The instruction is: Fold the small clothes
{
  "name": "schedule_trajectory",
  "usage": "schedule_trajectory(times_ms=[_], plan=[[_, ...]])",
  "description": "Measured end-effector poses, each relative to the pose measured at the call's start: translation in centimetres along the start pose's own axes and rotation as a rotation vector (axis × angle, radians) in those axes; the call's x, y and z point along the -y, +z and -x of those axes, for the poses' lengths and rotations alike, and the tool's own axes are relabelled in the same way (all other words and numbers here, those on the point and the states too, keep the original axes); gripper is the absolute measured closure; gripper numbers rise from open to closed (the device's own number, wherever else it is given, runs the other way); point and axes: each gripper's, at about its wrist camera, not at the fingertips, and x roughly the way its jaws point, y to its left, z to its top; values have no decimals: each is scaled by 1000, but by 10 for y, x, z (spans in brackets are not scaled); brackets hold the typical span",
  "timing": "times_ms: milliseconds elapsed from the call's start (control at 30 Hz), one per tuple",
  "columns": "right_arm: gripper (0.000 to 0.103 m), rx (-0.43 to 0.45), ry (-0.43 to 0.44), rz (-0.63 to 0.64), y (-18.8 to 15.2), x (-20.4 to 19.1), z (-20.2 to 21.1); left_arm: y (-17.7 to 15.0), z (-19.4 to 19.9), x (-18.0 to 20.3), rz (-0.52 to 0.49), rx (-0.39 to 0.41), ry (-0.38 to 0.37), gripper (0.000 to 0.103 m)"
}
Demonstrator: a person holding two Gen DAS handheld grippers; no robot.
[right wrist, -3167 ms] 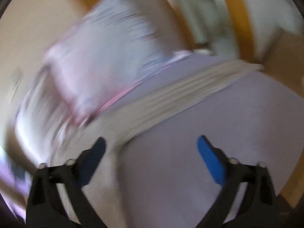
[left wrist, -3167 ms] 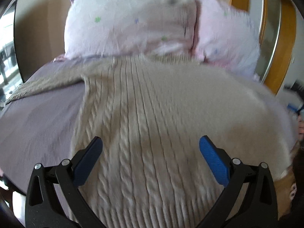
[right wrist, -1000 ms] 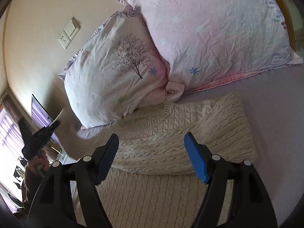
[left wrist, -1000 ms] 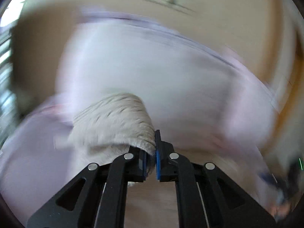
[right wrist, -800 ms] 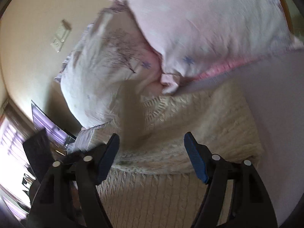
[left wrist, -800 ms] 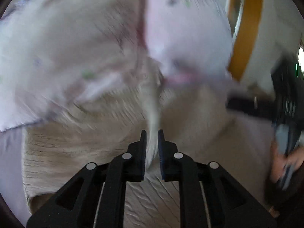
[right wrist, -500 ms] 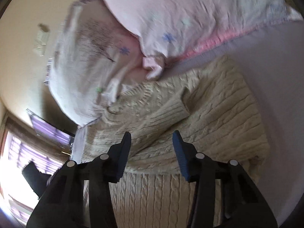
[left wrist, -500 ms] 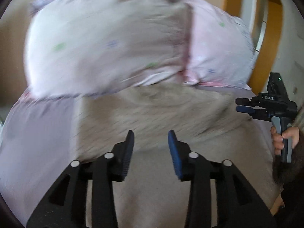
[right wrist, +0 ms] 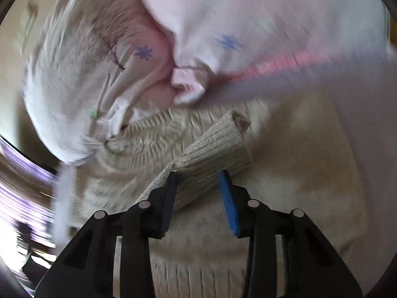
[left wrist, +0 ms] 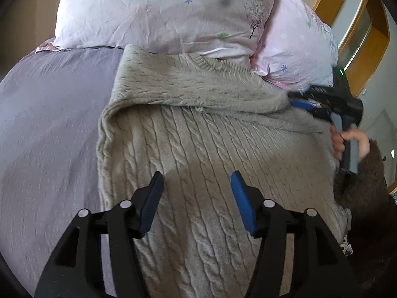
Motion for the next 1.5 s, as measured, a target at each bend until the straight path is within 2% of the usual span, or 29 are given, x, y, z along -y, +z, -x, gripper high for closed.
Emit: schedule_trajectory(times_ms=[33,100,167,233,367,400,433,500,533,633,767,833,900,933,1000,1067,1100,1133,1233,1367,1467,1500], plan=[[64,-20,-65,79,5,-16,-12,0,0,2,-6,4,0,41],[63,-40,-108,102,7,-22,-25,-2,-1,3,-10,6,-1,40],[62,-36,-90,64,7,-17,-21,-2,-1,2,-10,9,-8,39],[53,-31,-65,10,6,-4,-14,-3,-3,1,-10,13,-19,37],[53,-36,16,-110,7,23,-13,-2,-5,1,-12,19,-30,34],[60,-26,39,-122,10,24,-14,-2,-5,2,-12,20,-32,34],[76,-21,71,-130,10,26,-14,-3,-5,1,-11,21,-33,34],[88,-6,118,-158,10,32,-15,-3,-4,0,-4,23,-37,34],[91,14,127,-158,10,35,-13,-4,-4,0,-1,24,-39,34],[92,105,137,-114,9,30,9,-5,-3,0,7,28,-42,34],[92,197,158,-69,-14,32,68,-8,3,-2,23,45,-49,34],[92,203,142,-82,-34,40,87,-10,10,-4,36,61,-58,34],[92,163,90,-104,-57,52,91,-16,23,-10,63,89,-75,34],[91,117,76,-118,-67,58,88,-17,27,-13,72,95,-78,34],[89,83,85,-149,-81,70,91,-25,42,-20,99,110,-74,34],[74,101,86,-174,-97,85,110,-36,55,-29,124,112,-67,34],[53,122,98,-182,-108,94,124,-42,61,-33,137,110,-67,34],[44,134,106,-183,-117,99,132,-51,68,-38,155,106,-73,34],[44,127,128,-179,-149,113,149,-70,78,-46,193,91,-92,34],[47,57,141,-184,-189,128,157,-95,88,-48,216,80,-124,35],[52,44,197,-166,-205,129,165,-103,91,-38,188,58,-126,36],[57,29,234,-164,-210,128,166,-105,91,-34,177,51,-123,37]])
